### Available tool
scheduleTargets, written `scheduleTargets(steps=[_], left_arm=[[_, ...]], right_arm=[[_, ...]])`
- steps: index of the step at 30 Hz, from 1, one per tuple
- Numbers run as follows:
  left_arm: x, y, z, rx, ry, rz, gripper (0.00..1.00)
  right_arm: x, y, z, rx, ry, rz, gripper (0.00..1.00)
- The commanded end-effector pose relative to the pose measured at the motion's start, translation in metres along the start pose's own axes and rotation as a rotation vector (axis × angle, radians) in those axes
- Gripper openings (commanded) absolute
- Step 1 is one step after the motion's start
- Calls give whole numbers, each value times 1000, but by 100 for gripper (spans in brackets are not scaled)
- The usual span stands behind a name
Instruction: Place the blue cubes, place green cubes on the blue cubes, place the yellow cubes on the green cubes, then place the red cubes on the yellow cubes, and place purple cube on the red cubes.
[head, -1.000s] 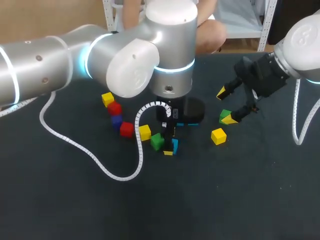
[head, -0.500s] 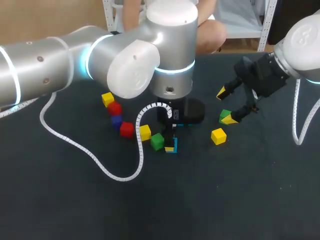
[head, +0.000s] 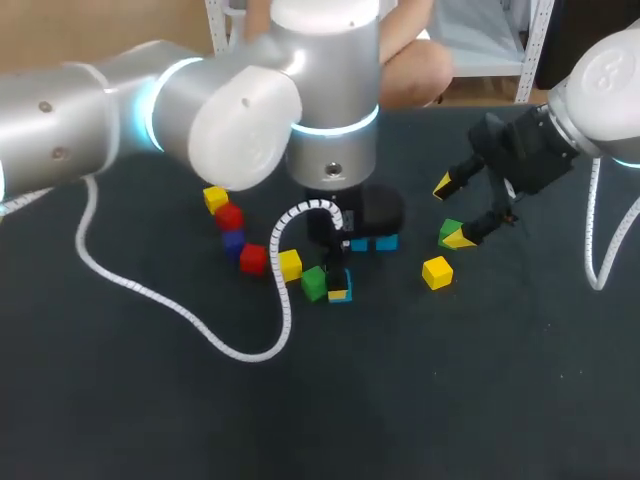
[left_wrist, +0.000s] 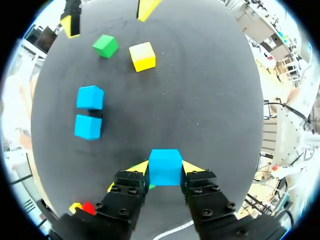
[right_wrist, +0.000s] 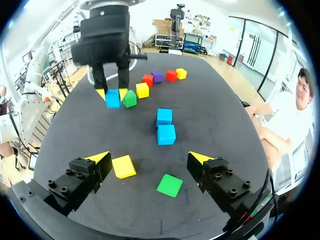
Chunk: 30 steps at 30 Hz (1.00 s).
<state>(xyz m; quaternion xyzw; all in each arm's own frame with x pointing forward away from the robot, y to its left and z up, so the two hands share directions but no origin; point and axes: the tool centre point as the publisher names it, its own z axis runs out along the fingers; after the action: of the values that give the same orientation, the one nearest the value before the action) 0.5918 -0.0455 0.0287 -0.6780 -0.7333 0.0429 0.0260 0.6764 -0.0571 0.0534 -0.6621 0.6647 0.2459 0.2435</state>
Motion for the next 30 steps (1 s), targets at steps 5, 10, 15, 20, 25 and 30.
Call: scheduleTargets(steps=[5, 10, 15, 20, 25, 30], left_arm=[[17, -2, -25, -50, -15, -26, 0], [22, 5, -36, -71, 1, -54, 0], [23, 14, -44, -82, 10, -73, 0], [22, 24, -48, -73, -43, -98, 0], [20, 32, -49, -67, -40, -118, 0], [17, 35, -52, -60, -20, -105, 0]], right_arm=[[0, 0, 0, 0, -2, -1, 100], [0, 0, 0, 0, -2, -1, 100], [0, 0, 0, 0, -2, -1, 100], [0, 0, 0, 0, -2, -1, 100], [0, 0, 0, 0, -2, -1, 100], [0, 0, 0, 0, -2, -1, 100]])
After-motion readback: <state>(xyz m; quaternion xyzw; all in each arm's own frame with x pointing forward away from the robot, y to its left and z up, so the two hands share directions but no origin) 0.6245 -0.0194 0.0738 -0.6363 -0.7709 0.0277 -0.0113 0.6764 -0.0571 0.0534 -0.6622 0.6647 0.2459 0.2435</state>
